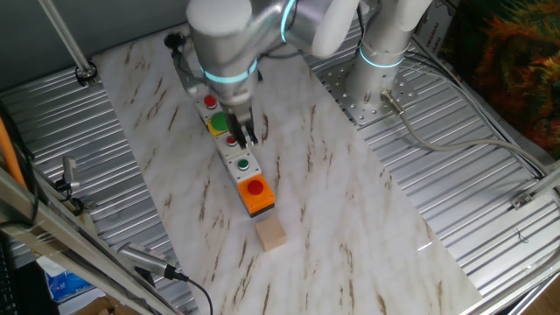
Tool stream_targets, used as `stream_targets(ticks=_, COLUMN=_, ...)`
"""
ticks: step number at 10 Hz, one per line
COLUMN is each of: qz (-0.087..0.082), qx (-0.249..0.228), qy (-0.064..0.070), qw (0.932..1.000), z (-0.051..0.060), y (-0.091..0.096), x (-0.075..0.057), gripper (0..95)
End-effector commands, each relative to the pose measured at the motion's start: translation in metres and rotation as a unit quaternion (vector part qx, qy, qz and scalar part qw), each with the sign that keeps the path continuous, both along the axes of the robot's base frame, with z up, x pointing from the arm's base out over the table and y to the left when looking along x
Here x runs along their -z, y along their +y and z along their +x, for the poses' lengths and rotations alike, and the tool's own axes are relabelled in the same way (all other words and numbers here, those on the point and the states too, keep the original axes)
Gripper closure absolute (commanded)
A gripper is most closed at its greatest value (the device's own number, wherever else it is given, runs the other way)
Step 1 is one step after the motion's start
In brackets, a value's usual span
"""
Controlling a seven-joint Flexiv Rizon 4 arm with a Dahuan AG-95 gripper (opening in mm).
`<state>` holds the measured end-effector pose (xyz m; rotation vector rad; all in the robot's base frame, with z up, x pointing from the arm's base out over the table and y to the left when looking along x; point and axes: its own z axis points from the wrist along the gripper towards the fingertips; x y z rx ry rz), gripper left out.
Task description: Pick up the small block on the left and move it to the right
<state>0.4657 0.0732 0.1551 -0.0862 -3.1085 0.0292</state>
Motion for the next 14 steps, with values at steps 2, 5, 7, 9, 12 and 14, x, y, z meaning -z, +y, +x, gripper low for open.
stream_targets(ticks=2, qz=0.014, qx=-0.061, qy=0.001, qw=0.9981, z=-0.005, y=-0.046, x=-0.008, gripper=95.0)
stream_targets(ticks=5, qz=0.02, qx=-0.067, qy=-0.001, qw=0.9975, z=-0.002, y=-0.055, x=-0.001, gripper=95.0)
stream_targets(ticks=7, qz=0.022, qx=-0.067, qy=-0.001, qw=0.9975, z=-0.001, y=-0.055, x=-0.002, gripper=95.0)
stream_targets(ticks=9, qz=0.026, qx=-0.075, qy=0.002, qw=0.9968, z=-0.001, y=-0.056, x=-0.002, gripper=76.0)
stream_targets(ticks=12, qz=0.025, qx=-0.078, qy=0.002, qw=0.9966, z=-0.001, y=-0.056, x=-0.002, gripper=76.0)
stream_targets(ticks=14, qz=0.025, qx=-0.08, qy=0.004, qw=0.9965, z=-0.001, y=-0.056, x=-0.002, gripper=76.0)
